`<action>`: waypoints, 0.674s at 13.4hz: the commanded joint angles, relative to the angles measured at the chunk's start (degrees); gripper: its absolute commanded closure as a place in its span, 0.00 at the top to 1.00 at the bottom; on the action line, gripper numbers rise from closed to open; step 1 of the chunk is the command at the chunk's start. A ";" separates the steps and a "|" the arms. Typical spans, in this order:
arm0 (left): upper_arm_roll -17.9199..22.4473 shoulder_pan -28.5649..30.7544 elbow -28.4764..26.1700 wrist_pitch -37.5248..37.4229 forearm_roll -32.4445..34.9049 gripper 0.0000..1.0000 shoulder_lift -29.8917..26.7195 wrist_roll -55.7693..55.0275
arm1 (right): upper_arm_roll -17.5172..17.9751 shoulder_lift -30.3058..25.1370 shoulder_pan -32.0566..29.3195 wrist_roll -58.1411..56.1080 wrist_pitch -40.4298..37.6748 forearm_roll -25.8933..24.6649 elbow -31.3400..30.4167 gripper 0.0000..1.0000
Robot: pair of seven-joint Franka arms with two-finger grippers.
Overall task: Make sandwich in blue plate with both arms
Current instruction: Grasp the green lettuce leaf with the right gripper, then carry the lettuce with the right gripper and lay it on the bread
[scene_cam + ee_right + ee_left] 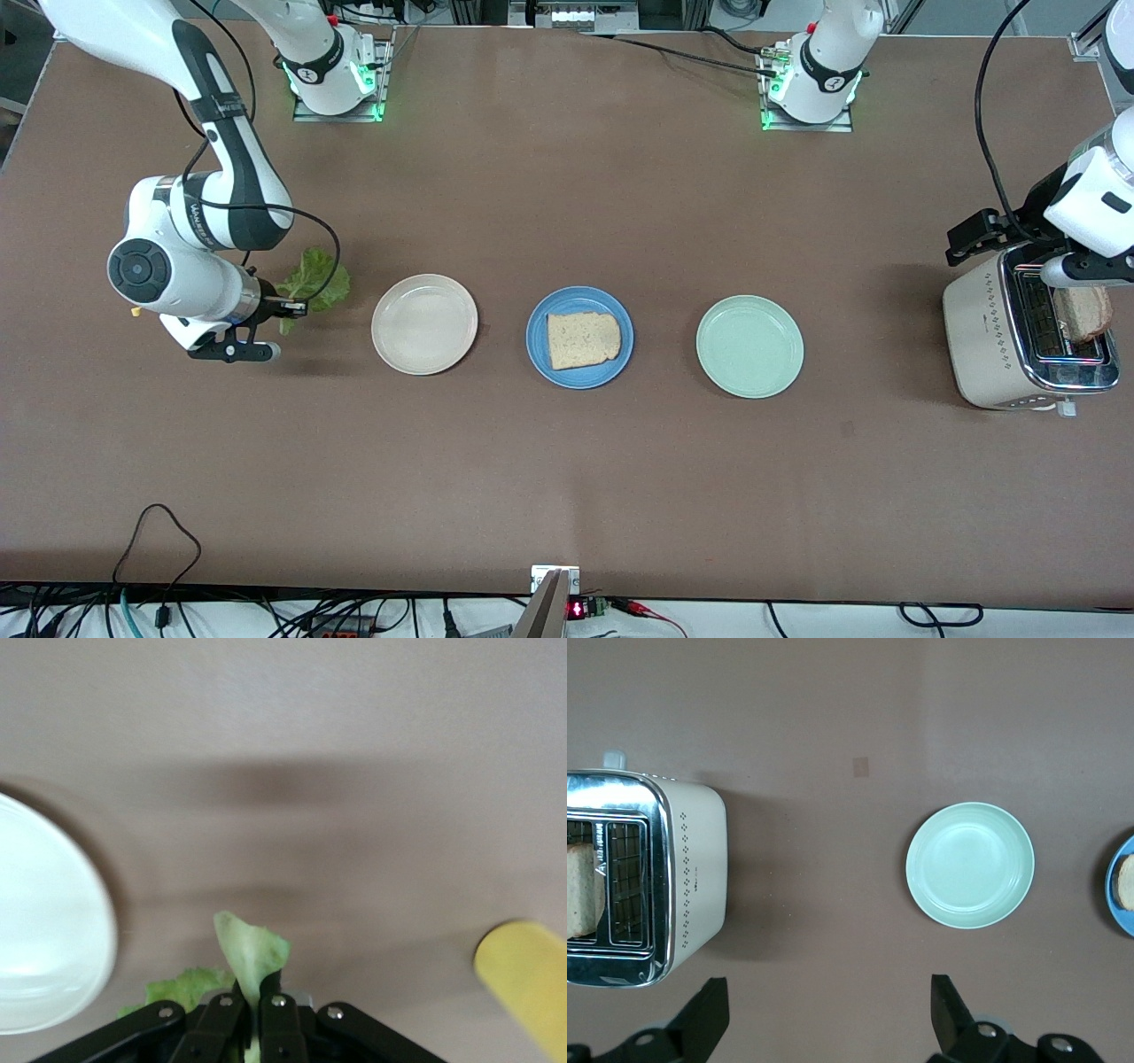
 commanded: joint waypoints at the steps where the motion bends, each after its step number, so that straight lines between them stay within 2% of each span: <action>1: 0.28 -0.14 0.42 -1.77 0.62 1.00 -0.79 1.62 | -0.22 0.63 5.29 10.90 -3.66 4.04 4.78 0.00; 4: 0.28 -0.05 -0.20 -1.68 0.53 1.00 -1.06 1.35 | -0.22 2.64 10.39 24.77 -3.67 9.23 8.47 0.00; 9: 0.28 0.13 -0.29 -1.59 0.45 1.00 -1.06 1.35 | -0.22 11.59 17.42 45.87 -2.97 21.80 18.84 0.00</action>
